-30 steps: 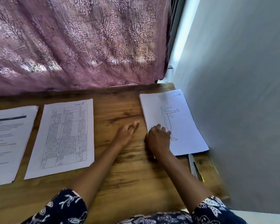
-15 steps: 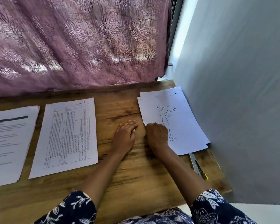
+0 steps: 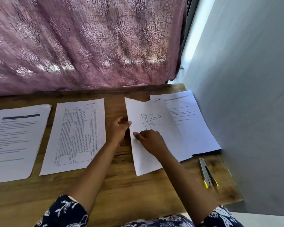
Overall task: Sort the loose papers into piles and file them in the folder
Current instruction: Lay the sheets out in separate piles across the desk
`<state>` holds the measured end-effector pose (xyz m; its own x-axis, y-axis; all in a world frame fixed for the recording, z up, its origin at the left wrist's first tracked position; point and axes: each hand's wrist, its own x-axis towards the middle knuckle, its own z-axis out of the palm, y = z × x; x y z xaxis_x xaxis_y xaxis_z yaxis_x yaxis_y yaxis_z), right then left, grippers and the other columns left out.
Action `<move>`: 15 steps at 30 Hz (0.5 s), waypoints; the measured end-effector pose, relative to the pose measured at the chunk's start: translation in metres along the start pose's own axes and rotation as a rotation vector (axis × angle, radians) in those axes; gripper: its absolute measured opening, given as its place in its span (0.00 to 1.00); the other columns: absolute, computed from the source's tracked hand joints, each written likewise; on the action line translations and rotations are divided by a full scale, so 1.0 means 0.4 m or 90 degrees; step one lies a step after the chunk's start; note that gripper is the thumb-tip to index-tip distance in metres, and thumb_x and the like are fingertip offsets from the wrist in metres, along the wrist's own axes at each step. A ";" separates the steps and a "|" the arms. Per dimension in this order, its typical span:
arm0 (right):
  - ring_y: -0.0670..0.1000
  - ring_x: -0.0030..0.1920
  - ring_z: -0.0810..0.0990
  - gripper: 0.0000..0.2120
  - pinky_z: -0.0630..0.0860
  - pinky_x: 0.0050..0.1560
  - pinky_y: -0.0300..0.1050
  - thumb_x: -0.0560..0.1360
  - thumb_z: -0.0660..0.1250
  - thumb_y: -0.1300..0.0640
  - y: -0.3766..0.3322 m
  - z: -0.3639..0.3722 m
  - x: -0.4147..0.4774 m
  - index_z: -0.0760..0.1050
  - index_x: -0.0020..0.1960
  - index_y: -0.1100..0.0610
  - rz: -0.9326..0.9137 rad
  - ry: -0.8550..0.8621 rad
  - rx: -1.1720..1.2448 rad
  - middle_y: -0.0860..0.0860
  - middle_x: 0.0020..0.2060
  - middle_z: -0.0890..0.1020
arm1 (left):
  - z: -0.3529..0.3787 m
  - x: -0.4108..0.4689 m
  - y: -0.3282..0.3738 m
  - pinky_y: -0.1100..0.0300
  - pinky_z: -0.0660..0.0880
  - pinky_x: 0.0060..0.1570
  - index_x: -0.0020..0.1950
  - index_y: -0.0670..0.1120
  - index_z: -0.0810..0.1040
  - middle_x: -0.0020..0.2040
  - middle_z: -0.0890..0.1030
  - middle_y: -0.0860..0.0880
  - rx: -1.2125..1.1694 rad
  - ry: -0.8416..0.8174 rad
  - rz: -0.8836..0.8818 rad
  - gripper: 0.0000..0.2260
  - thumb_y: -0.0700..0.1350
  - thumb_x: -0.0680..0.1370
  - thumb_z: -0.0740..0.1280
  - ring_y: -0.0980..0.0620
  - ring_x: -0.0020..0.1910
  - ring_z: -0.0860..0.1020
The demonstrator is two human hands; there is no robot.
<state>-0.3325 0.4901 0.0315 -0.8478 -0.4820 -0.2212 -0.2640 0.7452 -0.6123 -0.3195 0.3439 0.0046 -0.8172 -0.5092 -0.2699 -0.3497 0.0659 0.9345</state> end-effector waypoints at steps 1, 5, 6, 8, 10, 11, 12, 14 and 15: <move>0.48 0.32 0.73 0.22 0.68 0.42 0.42 0.80 0.58 0.43 -0.001 0.013 0.003 0.69 0.31 0.52 -0.019 -0.016 0.024 0.48 0.28 0.74 | -0.015 0.001 0.000 0.59 0.71 0.56 0.72 0.47 0.70 0.62 0.78 0.51 0.035 0.029 -0.013 0.22 0.46 0.78 0.68 0.51 0.60 0.75; 0.53 0.62 0.76 0.19 0.69 0.61 0.46 0.80 0.59 0.46 0.039 0.044 0.022 0.75 0.65 0.55 -0.143 0.027 -0.151 0.52 0.62 0.78 | -0.066 0.002 -0.023 0.59 0.73 0.52 0.71 0.47 0.71 0.60 0.81 0.46 0.167 0.122 0.060 0.22 0.45 0.77 0.70 0.46 0.57 0.80; 0.53 0.70 0.69 0.22 0.64 0.69 0.49 0.80 0.58 0.46 0.052 0.051 0.028 0.69 0.70 0.55 -0.165 0.008 -0.205 0.53 0.70 0.71 | -0.074 0.004 -0.029 0.59 0.73 0.52 0.70 0.47 0.72 0.58 0.82 0.46 0.203 0.144 0.095 0.21 0.45 0.77 0.70 0.47 0.56 0.80; 0.52 0.77 0.52 0.28 0.50 0.75 0.53 0.81 0.55 0.43 0.069 0.072 0.040 0.56 0.77 0.53 -0.173 -0.041 -0.255 0.52 0.77 0.56 | -0.096 0.006 -0.040 0.55 0.73 0.56 0.69 0.48 0.73 0.59 0.82 0.46 0.321 0.194 0.152 0.21 0.47 0.77 0.69 0.46 0.57 0.80; 0.52 0.78 0.44 0.31 0.43 0.75 0.53 0.81 0.50 0.40 0.071 0.101 0.051 0.48 0.78 0.52 -0.165 -0.057 -0.274 0.51 0.78 0.47 | -0.133 0.013 -0.063 0.45 0.68 0.64 0.71 0.48 0.70 0.66 0.76 0.44 0.527 0.238 0.172 0.22 0.52 0.78 0.66 0.42 0.65 0.74; 0.52 0.78 0.42 0.32 0.42 0.75 0.53 0.80 0.47 0.38 0.068 0.116 0.054 0.46 0.79 0.51 -0.159 -0.053 -0.282 0.51 0.78 0.46 | -0.159 0.016 -0.081 0.41 0.62 0.69 0.74 0.48 0.67 0.71 0.71 0.43 0.619 0.237 0.154 0.25 0.55 0.79 0.63 0.40 0.71 0.67; 0.52 0.78 0.42 0.34 0.41 0.75 0.53 0.78 0.41 0.35 0.064 0.128 0.057 0.44 0.79 0.51 -0.149 -0.045 -0.291 0.51 0.78 0.45 | -0.187 0.018 -0.099 0.38 0.53 0.72 0.76 0.50 0.62 0.76 0.64 0.42 0.686 0.222 0.116 0.27 0.58 0.80 0.59 0.39 0.75 0.59; 0.52 0.77 0.41 0.41 0.40 0.75 0.53 0.71 0.31 0.33 0.053 0.152 0.063 0.43 0.79 0.51 -0.143 -0.032 -0.297 0.51 0.78 0.44 | -0.242 0.017 -0.145 0.36 0.43 0.72 0.79 0.53 0.53 0.79 0.52 0.42 0.741 0.198 0.029 0.31 0.64 0.79 0.52 0.38 0.78 0.47; 0.52 0.77 0.41 0.42 0.39 0.74 0.53 0.69 0.29 0.32 0.048 0.162 0.068 0.43 0.79 0.51 -0.147 -0.029 -0.297 0.51 0.78 0.43 | -0.267 0.013 -0.167 0.35 0.41 0.71 0.79 0.54 0.49 0.79 0.48 0.41 0.745 0.194 -0.002 0.32 0.66 0.78 0.49 0.37 0.77 0.45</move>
<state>-0.3308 0.4612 -0.0354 -0.7250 -0.6703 -0.1587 -0.6278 0.7378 -0.2481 -0.2513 0.2451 -0.0344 -0.7291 -0.6819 -0.0582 -0.6834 0.7208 0.1160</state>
